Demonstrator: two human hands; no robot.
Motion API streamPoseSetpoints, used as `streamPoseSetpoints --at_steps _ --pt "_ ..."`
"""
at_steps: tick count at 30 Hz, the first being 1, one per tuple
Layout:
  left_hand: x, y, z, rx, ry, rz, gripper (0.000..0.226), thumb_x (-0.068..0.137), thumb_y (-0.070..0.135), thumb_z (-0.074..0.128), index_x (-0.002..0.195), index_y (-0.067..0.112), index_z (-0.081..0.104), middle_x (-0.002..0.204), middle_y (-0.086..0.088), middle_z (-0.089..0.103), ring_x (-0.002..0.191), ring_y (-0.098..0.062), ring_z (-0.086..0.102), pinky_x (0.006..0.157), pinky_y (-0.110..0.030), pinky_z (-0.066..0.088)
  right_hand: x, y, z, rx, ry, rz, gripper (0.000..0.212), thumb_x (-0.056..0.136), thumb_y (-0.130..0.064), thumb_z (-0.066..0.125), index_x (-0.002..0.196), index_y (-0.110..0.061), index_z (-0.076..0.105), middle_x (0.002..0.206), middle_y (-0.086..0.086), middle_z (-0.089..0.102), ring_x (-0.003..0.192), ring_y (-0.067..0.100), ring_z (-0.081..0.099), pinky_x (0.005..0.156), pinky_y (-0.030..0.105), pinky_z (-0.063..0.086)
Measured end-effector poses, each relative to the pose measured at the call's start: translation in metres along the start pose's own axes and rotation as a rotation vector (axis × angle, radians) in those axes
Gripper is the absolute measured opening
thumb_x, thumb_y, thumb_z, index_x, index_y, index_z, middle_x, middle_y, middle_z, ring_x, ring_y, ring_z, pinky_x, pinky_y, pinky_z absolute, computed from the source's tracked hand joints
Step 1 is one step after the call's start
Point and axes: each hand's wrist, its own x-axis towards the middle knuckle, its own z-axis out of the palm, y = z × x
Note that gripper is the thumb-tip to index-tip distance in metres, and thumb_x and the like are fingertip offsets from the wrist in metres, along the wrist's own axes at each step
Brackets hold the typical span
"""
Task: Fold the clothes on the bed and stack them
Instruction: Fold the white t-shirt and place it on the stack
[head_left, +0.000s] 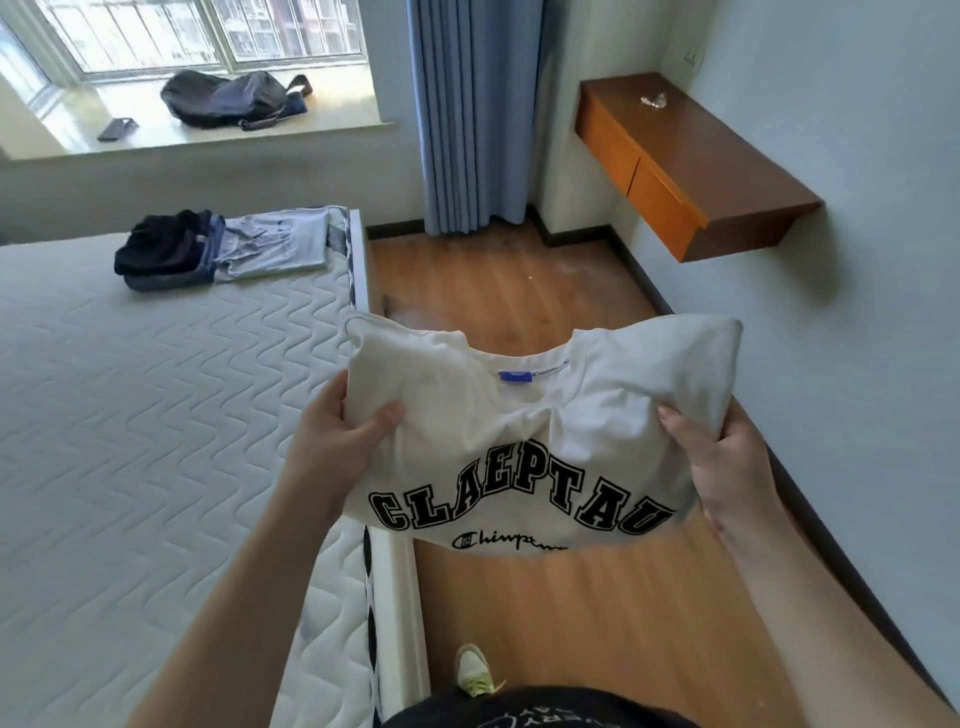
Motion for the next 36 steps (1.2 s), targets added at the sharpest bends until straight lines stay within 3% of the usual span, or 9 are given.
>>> streamPoseSetpoints --at_steps 2,7,14,17,21,25,31,36 --pt "0.025 0.007 -0.006 0.016 0.016 0.009 0.045 0.07 0.031 0.076 0.114 0.032 0.066 0.101 0.004 0.074 0.091 -0.018 0.071 0.073 -0.034 0.054 0.024 -0.007 0.019 0.004 -0.021 -0.017 0.043 0.066 -0.054 0.081 0.103 -0.035 0.07 0.101 -0.007 0.075 0.093 0.011 0.071 0.071 0.022 0.056" --pt "0.091 0.015 -0.012 0.053 0.059 0.009 0.043 0.07 0.035 0.075 0.112 0.037 0.065 0.1 0.007 0.074 0.094 -0.019 0.07 0.078 -0.04 0.055 0.091 -0.018 0.054 0.002 -0.081 -0.02 0.038 0.067 -0.052 0.078 0.102 -0.037 0.07 0.1 -0.007 0.075 0.094 0.014 0.071 0.081 0.036 0.054" --pt "0.199 0.017 0.009 0.032 0.128 -0.001 0.035 0.071 0.03 0.075 0.105 0.036 0.068 0.097 0.004 0.074 0.086 -0.016 0.071 0.069 -0.031 0.054 0.219 -0.009 0.1 0.044 -0.172 -0.008 0.037 0.067 -0.051 0.078 0.101 -0.041 0.07 0.101 -0.01 0.075 0.093 0.009 0.071 0.072 0.022 0.054" --pt "0.247 0.022 0.026 0.015 0.174 -0.01 0.037 0.072 0.027 0.075 0.108 0.033 0.068 0.098 0.004 0.074 0.086 -0.014 0.071 0.065 -0.023 0.054 0.284 -0.009 0.123 0.057 -0.215 0.014 0.036 0.067 -0.047 0.079 0.102 -0.038 0.07 0.101 -0.008 0.075 0.093 0.011 0.072 0.072 0.023 0.055" --pt "0.303 0.037 0.042 0.02 0.247 -0.042 0.045 0.071 0.031 0.077 0.114 0.035 0.065 0.101 0.006 0.074 0.089 -0.012 0.071 0.068 -0.025 0.055 0.366 -0.022 0.152 0.072 -0.283 0.011 0.028 0.069 -0.043 0.08 0.096 -0.043 0.071 0.097 -0.011 0.075 0.087 0.007 0.072 0.065 0.015 0.053" --pt "0.35 0.049 0.044 0.061 0.334 -0.027 0.038 0.072 0.034 0.076 0.107 0.044 0.066 0.1 0.01 0.074 0.089 -0.011 0.071 0.07 -0.027 0.055 0.435 -0.037 0.194 0.071 -0.393 -0.024 0.029 0.082 -0.022 0.078 0.093 -0.048 0.07 0.095 -0.014 0.075 0.085 0.005 0.072 0.063 0.013 0.052" --pt "0.422 0.054 0.024 0.083 0.462 -0.044 0.039 0.073 0.034 0.073 0.11 0.043 0.065 0.099 0.011 0.074 0.087 -0.007 0.07 0.071 -0.027 0.051 0.516 -0.041 0.267 0.065 -0.474 0.003 0.029 0.081 -0.026 0.079 0.108 -0.029 0.068 0.1 -0.009 0.075 0.089 0.008 0.072 0.063 0.014 0.053" --pt "0.497 0.052 -0.004 0.068 0.449 -0.037 0.039 0.073 0.032 0.073 0.108 0.047 0.064 0.102 0.013 0.073 0.09 -0.007 0.07 0.074 -0.027 0.053 0.575 -0.044 0.339 0.051 -0.51 0.017 0.026 0.081 -0.026 0.079 0.103 -0.035 0.068 0.101 -0.011 0.075 0.09 0.008 0.072 0.064 0.015 0.054"
